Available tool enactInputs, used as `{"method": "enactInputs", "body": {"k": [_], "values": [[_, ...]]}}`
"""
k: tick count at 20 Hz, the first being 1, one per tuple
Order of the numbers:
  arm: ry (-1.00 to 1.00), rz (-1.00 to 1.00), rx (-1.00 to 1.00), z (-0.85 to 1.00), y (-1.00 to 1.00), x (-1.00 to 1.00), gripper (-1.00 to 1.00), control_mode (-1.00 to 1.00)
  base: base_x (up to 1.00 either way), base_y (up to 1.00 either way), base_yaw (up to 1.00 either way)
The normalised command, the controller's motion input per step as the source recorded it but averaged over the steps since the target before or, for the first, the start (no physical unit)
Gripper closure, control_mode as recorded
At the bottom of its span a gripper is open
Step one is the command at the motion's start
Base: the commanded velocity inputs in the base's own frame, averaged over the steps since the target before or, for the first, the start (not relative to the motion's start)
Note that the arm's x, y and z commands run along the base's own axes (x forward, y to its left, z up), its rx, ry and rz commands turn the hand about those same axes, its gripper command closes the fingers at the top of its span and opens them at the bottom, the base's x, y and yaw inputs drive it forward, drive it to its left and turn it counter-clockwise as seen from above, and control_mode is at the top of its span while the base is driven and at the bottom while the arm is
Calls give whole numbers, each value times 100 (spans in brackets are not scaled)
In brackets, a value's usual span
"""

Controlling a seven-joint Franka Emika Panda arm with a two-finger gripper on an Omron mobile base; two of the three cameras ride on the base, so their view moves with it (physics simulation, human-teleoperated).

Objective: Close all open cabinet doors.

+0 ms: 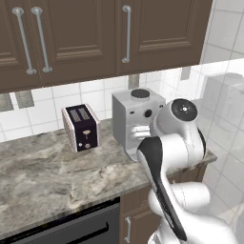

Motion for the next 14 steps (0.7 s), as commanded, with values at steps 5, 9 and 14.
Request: {"method": "enactInputs", "body": {"k": [5, 9, 14], "values": [[2, -17, 0, -5, 2, 25, -100, -100, 0, 0, 0], [0, 0, 0, 0, 0, 0, -100, -100, 0, 0, 0], [0, 0, 0, 0, 0, 0, -100, -100, 0, 0, 0]]}}
